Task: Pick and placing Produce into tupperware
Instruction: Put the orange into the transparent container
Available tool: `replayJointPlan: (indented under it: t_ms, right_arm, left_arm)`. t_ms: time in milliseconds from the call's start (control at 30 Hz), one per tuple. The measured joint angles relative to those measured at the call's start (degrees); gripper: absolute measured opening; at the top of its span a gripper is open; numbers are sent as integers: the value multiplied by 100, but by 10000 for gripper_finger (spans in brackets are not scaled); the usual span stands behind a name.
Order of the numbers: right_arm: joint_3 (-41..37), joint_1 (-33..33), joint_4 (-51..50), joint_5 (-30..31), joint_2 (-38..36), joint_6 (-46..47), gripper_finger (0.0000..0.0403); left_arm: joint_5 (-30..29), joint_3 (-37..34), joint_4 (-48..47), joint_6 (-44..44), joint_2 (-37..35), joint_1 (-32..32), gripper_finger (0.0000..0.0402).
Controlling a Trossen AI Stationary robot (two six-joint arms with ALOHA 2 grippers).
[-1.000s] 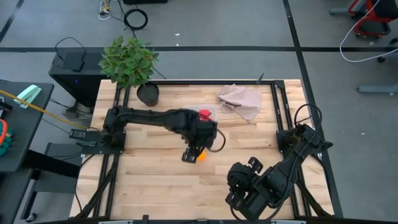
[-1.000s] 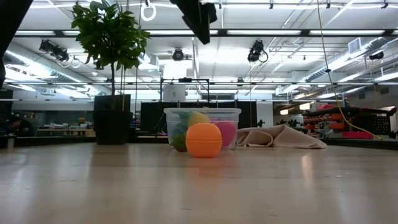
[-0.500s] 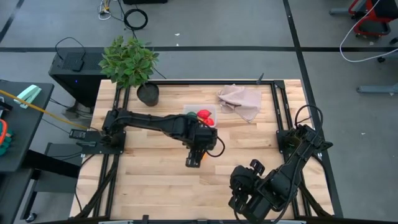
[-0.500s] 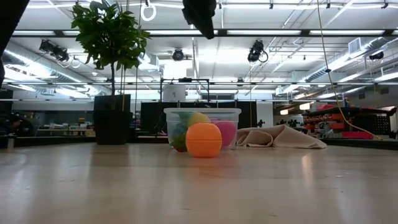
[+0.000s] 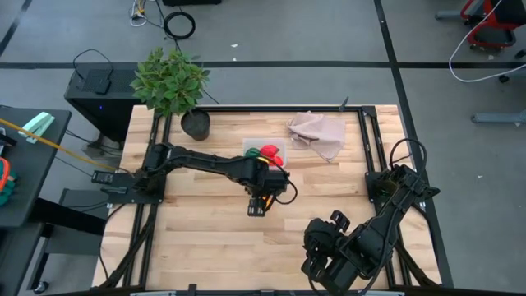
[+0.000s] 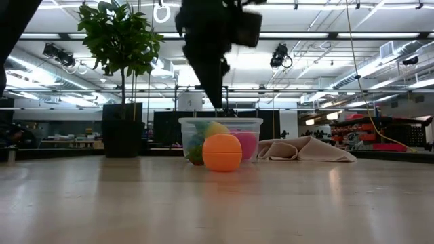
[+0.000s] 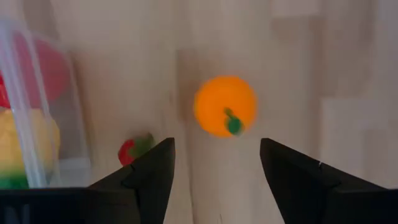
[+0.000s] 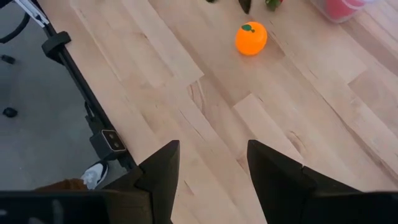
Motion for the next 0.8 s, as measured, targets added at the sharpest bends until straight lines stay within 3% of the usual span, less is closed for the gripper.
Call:
replayJointPlan:
  t_ms: [233, 367, 800]
  right_arm:
    - [0, -37, 0, -5, 0, 20, 195]
    - [0, -86, 2, -24, 0, 20, 195]
    - [0, -190, 18, -103, 0, 2, 195]
  left_arm:
    - [153, -587, 382, -280, -4, 184, 267]
    - [509, -607, 634, -275, -14, 204, 284]
    - [597, -666, 1064, -140, 24, 184, 332]
